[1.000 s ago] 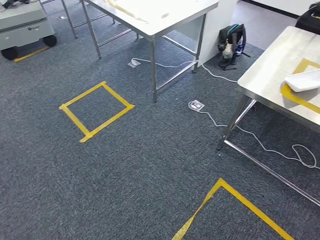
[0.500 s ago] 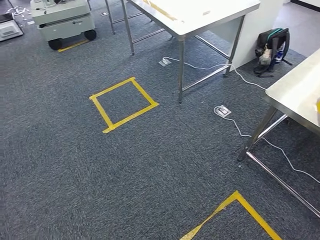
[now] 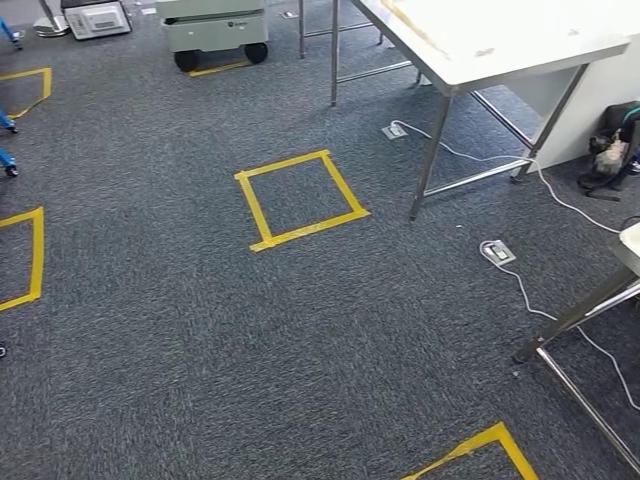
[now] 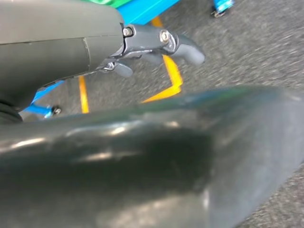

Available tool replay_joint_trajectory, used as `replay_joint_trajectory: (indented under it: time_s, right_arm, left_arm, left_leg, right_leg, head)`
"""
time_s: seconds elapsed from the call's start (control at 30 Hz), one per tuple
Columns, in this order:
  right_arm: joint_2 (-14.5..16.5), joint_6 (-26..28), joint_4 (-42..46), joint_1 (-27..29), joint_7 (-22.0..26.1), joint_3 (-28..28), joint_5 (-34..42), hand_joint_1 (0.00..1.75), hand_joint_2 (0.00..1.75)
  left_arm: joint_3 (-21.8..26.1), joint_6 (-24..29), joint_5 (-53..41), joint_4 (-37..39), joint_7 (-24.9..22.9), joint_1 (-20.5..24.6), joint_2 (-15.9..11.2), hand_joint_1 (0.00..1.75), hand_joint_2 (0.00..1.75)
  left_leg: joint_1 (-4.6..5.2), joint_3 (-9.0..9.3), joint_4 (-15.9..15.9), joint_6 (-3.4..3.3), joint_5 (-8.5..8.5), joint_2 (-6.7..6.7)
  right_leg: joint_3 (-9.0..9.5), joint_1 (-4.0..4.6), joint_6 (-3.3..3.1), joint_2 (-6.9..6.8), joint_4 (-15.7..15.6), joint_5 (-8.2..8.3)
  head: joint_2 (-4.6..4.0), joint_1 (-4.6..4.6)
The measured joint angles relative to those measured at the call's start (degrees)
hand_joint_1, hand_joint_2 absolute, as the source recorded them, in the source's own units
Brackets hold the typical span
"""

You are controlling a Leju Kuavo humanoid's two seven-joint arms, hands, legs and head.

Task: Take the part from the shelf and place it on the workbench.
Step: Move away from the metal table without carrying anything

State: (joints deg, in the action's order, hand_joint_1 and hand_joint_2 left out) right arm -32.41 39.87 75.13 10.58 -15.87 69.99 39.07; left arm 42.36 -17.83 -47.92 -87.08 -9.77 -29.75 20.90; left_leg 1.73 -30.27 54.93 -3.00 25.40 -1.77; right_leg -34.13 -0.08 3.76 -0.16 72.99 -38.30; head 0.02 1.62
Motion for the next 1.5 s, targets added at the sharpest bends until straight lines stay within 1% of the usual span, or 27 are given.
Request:
replay_joint_trajectory:
  time_s: [0.03,0.07,0.13,0.2,0.27,0.3,0.37,0.4,0.47,0.5,0.53,0.6,0.7,0.73,0.8,0.87,0.93,1.0,1.03,1.1,1.13,1.2,1.23,1.3,1.37,1.43,1.5]
  right_arm:
    - [0.0,0.0,-0.1,0.0,0.2,0.1,0.2,0.0,0.0]
    - [0.0,0.0,-0.3,0.0,0.4,0.2,0.5,0.0,0.0]
    - [0.0,0.0,-0.5,-0.4,1.1,0.6,1.5,0.0,0.0]
    - [0.0,0.0,-0.8,-1.0,1.8,1.2,2.5,0.0,0.0]
    - [0.0,0.0,-1.1,-1.5,2.6,1.7,3.3,0.0,0.0]
    - [0.0,0.0,-1.2,-1.7,2.9,1.9,3.8,0.0,0.0]
    - [-0.1,0.0,-1.5,-2.1,3.7,2.5,4.6,0.0,0.0]
    - [-0.1,0.0,-1.6,-2.2,3.9,2.8,4.9,0.0,0.0]
    - [-0.2,0.0,-2.0,-2.3,4.2,3.3,5.4,0.0,0.0]
    - [-0.3,0.0,-2.1,-2.3,4.2,3.6,5.5,0.0,0.0]
    - [-0.3,0.0,-2.3,-2.4,4.3,3.7,5.5,0.0,0.0]
    - [-0.3,0.0,-2.4,-2.6,4.4,4.0,5.6,0.0,0.0]
    - [-0.3,0.0,-2.6,-2.7,4.5,4.2,5.7,0.0,0.0]
    - [-0.3,0.0,-2.7,-2.9,4.6,4.3,5.9,0.0,0.0]
    - [-0.3,0.0,-2.8,-3.3,4.8,4.5,6.2,0.0,0.0]
    - [-0.3,0.0,-2.8,-3.6,5.0,4.7,6.4,0.0,0.0]
    - [-0.3,0.0,-3.0,-3.6,5.3,5.0,6.9,0.0,0.0]
    - [-0.3,0.0,-3.3,-3.6,5.8,5.4,7.6,0.0,0.0]
    - [-0.3,-0.1,-3.4,-3.6,6.0,5.6,7.9,0.0,0.0]
    - [-0.3,-0.1,-3.8,-3.7,6.5,5.9,8.3,0.0,0.0]
    - [-0.3,-0.1,-3.9,-3.8,6.7,6.0,8.5,0.0,0.0]
    - [-0.3,-0.1,-4.3,-4.2,7.1,6.3,9.0,0.0,0.0]
    - [-0.3,-0.1,-4.4,-4.5,7.3,6.4,9.2,0.0,0.0]
    - [-0.3,-0.1,-4.7,-4.8,7.6,6.6,9.7,0.0,0.0]
    - [-0.3,-0.1,-4.8,-5.0,7.9,6.8,9.9,0.0,0.0]
    - [-0.3,-0.1,-5.0,-4.9,8.0,7.1,10.0,0.0,0.0]
    - [-0.3,0.0,-5.2,-4.9,8.0,7.4,10.1,0.0,0.0]
  left_arm:
    - [0.0,-0.2,0.1,0.1,0.0,-0.1,0.0,0.0,0.0]
    - [0.0,-0.5,0.2,0.2,0.0,-0.1,0.0,0.0,0.0]
    - [0.0,-1.2,0.7,0.3,0.0,-0.2,0.0,0.0,0.0]
    - [0.0,-1.7,1.6,0.4,0.0,-0.3,0.0,0.0,0.0]
    - [0.0,-2.2,2.8,0.6,0.0,-0.5,0.0,0.0,0.0]
    - [-0.1,-2.4,3.5,0.7,0.0,-0.7,0.0,0.0,0.0]
    - [-0.1,-2.7,4.7,1.0,-0.1,-0.8,0.0,0.0,0.0]
    - [-0.1,-2.8,5.1,1.2,-0.1,-0.8,0.1,0.0,0.0]
    - [-0.3,-2.9,5.3,1.6,-0.1,-0.5,0.1,0.0,0.0]
    - [-0.5,-2.9,5.4,1.9,-0.1,-0.5,0.1,0.0,0.0]
    - [-0.6,-2.9,5.4,2.1,-0.1,-0.6,0.1,0.0,0.0]
    - [-0.7,-2.9,5.4,2.4,-0.1,-0.6,0.1,0.0,0.0]
    - [-0.9,-3.0,5.3,2.6,-0.1,-0.5,0.1,0.0,0.0]
    - [-1.0,-3.0,5.2,2.7,0.0,-0.4,0.1,0.0,0.0]
    - [-1.0,-3.1,5.1,3.0,0.2,-0.5,0.1,0.0,0.0]
    - [-1.1,-3.1,5.1,3.6,0.5,-0.5,0.0,0.0,0.0]
    - [-1.1,-3.1,5.1,4.2,0.9,0.0,-0.2,0.0,0.0]
    - [-1.1,-3.1,5.1,5.1,1.2,0.5,-0.4,0.0,0.0]
    - [-1.1,-3.1,5.2,5.5,1.3,0.6,-0.5,0.0,0.0]
    - [-1.2,-3.1,5.2,6.4,1.5,0.7,-0.9,0.0,0.0]
    - [-1.2,-3.1,5.2,6.8,1.6,0.8,-1.1,0.0,0.0]
    - [-1.2,-2.9,5.3,7.5,2.0,1.0,-1.6,0.0,0.0]
    - [-1.2,-2.7,5.4,7.9,2.2,1.1,-1.9,0.0,0.0]
    - [-1.3,-2.5,5.5,8.7,2.5,1.2,-2.4,0.0,0.0]
    - [-1.4,-2.3,5.7,9.4,2.7,1.2,-2.8,0.0,0.0]
    - [-1.5,-2.2,5.8,9.9,2.7,1.5,-3.2,0.0,0.0]
    - [-1.6,-2.2,5.8,10.4,2.8,1.8,-3.4,0.0,0.0]
  left_leg:
    - [-0.07,0.11,0.0,0.06,0.01,-0.91]
    - [-0.18,0.19,0.1,0.21,0.03,-1.82]
    - [-0.29,0.29,0.4,0.81,0.16,-3.52]
    - [-0.15,0.27,0.6,1.4,0.52,-4.74]
    - [-0.16,0.2,0.6,1.74,0.64,-5.78]
    - [-0.23,0.07,0.8,1.9,0.83,-5.49]
    - [-0.37,-1.34,4.0,2.42,3.12,-2.97]
    - [-0.43,-2.89,7.3,2.68,5.28,-1.15]
    - [-0.69,-6.49,14.8,3.08,9.13,0.68]
    - [-0.78,-7.46,17.0,3.12,9.69,0.93]
    - [-0.83,-7.39,17.0,3.06,9.08,1.05]
    - [-0.72,-4.2,11.2,2.65,5.62,2.13]
    - [-0.16,0.93,1.6,1.98,2.28,6.37]
    - [0.0,1.25,0.8,1.91,2.16,6.67]
    - [-0.03,1.25,0.3,1.68,1.7,5.11]
    - [-0.37,1.49,-0.2,1.26,1.25,3.61]
    - [-0.6,1.6,-0.3,0.96,1.14,2.16]
    - [-0.59,1.68,-0.3,0.82,1.19,0.47]
    - [-0.58,1.78,-0.3,0.79,1.21,-0.42]
    - [-0.61,2.04,-0.3,0.89,1.21,-2.22]
    - [-0.64,2.21,-0.2,1.05,1.21,-3.03]
    - [-0.58,2.3,-0.2,1.61,1.47,-4.49]
    - [-0.56,2.28,-0.2,1.87,1.62,-5.09]
    - [-0.64,2.16,-0.2,2.33,1.79,-5.98]
    - [-0.69,1.27,1.8,2.86,3.26,-4.02]
    - [-0.85,-1.9,8.3,3.48,7.23,-0.54]
    - [-1.17,-5.59,15.6,4.02,10.31,0.79]
  right_leg:
    - [-0.11,-0.11,0.12,0.08,-0.8,1.37]
    - [0.84,-0.28,0.3,0.43,-3.7,3.54]
    - [4.03,-0.76,0.72,2.85,-11.7,7.5]
    - [5.63,-0.93,0.14,4.47,-15.6,8.73]
    - [5.72,-0.82,-1.21,3.31,-15.8,8.86]
    - [5.77,-0.78,-1.68,2.59,-15.9,9.03]
    - [5.8,-0.76,-2.47,1.09,-16.1,9.36]
    - [5.75,-0.62,-2.64,0.37,-16.1,9.41]
    - [5.6,-0.45,-2.77,-1.32,-16.1,9.36]
    - [5.57,-0.39,-2.8,-2.19,-16.1,9.32]
    - [5.59,-0.33,-2.82,-3.04,-16.1,9.27]
    - [5.77,-0.26,-2.74,-4.59,-16.1,9.13]
    - [6.36,0.04,-2.14,-6.56,-16.0,8.59]
    - [6.58,0.08,-1.84,-7.2,-16.1,8.44]
    - [7.25,-0.06,-1.19,-8.08,-16.2,8.22]
    - [6.63,-0.23,-0.58,-5.5,-13.9,6.63]
    - [3.26,-0.37,-0.23,-1.55,-7.3,3.28]
    - [-0.37,-0.39,-0.11,-0.21,-0.9,1.35]
    - [-1.04,-0.38,-0.14,0.0,-0.5,1.99]
    - [0.84,-0.41,-0.28,0.86,-6.0,5.95]
    - [2.59,-0.45,-0.33,2.19,-10.1,7.9]
    - [5.06,-0.39,-0.82,4.27,-15.5,9.78]
    - [5.43,-0.26,-1.14,4.57,-16.2,9.77]
    - [5.61,-0.17,-1.97,3.2,-16.5,9.89]
    - [5.74,-0.32,-2.74,1.71,-16.9,10.19]
    - [5.73,-0.37,-3.17,0.08,-17.2,10.29]
    - [5.71,-0.36,-3.25,-1.71,-17.2,10.21]
  head:
    - [0.0,-0.01]
    - [0.0,-0.01]
    - [0.0,0.07]
    - [0.0,0.01]
    - [0.0,-0.12]
    - [0.0,-0.15]
    - [0.0,-0.47]
    - [0.0,-0.67]
    - [0.0,-0.8]
    - [0.0,-0.81]
    - [0.0,-0.8]
    - [0.0,-0.8]
    - [0.0,-0.76]
    - [0.0,-0.72]
    - [0.0,-0.67]
    - [-0.02,-0.52]
    - [-0.03,-0.27]
    - [-0.02,-0.1]
    - [-0.02,-0.05]
    - [-0.02,-0.02]
    - [-0.02,-0.03]
    - [-0.02,-0.08]
    - [-0.02,-0.1]
    - [-0.02,-0.13]
    - [-0.02,-0.36]
    - [-0.02,-0.67]
    - [-0.02,-0.71]
